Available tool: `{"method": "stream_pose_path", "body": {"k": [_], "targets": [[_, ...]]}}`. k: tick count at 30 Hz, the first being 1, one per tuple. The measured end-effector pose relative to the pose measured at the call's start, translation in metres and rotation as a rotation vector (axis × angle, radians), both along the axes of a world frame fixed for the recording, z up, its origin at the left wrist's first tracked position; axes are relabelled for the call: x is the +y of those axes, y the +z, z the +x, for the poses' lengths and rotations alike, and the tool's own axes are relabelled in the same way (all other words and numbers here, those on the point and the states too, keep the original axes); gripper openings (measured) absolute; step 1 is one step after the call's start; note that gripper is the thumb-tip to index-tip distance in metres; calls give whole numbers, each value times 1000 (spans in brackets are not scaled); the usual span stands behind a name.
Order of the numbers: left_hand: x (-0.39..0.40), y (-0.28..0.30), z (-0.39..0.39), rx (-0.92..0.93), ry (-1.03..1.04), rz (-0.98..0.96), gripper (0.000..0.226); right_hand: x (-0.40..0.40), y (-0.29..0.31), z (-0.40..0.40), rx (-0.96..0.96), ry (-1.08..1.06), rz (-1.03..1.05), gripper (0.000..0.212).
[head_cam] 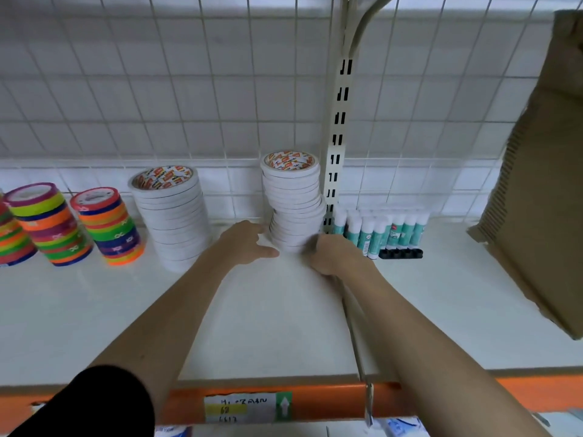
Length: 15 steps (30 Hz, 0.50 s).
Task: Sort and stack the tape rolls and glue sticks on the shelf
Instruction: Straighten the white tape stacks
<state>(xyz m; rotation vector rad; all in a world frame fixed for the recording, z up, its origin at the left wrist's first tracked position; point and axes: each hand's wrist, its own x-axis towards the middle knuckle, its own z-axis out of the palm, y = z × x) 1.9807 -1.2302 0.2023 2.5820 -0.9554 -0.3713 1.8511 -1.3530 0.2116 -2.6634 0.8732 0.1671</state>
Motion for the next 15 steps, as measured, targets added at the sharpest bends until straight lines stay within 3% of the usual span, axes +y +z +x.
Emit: {"method": "stream_pose_path", "body": {"k": [9,12,15], "targets": [[-12,2,7,-92,-141,92,40,-3,-9,10,13,21,39,27],[-7,-1,6,-82,-155,45,45,-2,-9,7,-5,36,55,20],[3,0,-2,-91,-157,24,44,3,-7,2,-34,65,65,27]]}}
